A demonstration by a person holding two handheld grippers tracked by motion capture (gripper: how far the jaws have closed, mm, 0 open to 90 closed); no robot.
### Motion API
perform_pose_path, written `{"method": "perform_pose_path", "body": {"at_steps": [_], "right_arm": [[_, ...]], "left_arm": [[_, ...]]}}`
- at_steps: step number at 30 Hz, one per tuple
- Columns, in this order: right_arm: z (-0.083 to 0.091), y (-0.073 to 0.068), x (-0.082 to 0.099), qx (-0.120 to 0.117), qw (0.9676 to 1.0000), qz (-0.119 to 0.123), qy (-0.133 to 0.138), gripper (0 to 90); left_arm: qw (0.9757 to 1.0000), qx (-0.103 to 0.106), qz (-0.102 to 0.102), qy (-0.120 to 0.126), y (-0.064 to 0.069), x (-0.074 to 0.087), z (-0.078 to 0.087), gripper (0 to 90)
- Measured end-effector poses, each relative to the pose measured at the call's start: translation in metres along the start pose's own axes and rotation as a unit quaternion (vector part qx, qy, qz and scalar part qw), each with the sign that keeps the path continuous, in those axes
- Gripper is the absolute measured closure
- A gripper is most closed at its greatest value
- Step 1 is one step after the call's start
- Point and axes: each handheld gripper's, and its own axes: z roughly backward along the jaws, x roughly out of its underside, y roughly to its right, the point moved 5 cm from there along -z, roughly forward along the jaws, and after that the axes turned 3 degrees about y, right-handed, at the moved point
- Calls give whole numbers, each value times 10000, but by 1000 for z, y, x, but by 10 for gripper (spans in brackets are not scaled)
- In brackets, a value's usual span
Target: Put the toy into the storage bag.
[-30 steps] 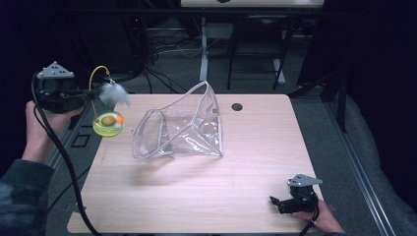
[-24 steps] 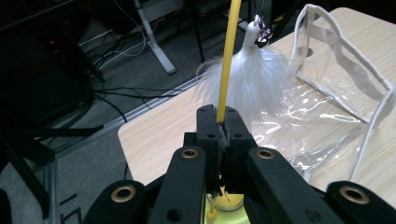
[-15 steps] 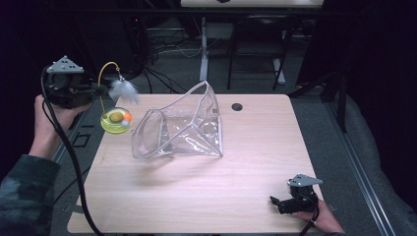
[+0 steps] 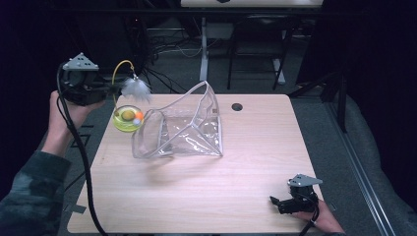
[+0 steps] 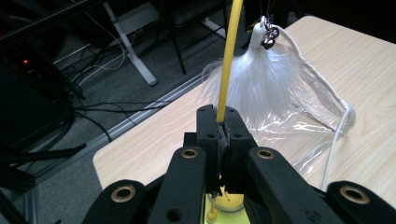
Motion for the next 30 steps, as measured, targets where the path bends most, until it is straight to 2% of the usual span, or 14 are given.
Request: {"method": "perform_pose_path", "body": {"at_steps": [20, 26, 30], "right_arm": [[0, 0, 0, 10, 10000, 8, -6, 0], [0, 0, 0, 7, 10000, -6, 9, 0], [0, 0, 0, 8, 10000, -7, 9, 0]], "left_arm": [[9988, 470, -127, -89, 32, -8, -40, 881], [9979, 630, -98, -102, 39, -9, -52, 881], [9975, 671, -149, -181, 42, -9, -61, 881]]}}
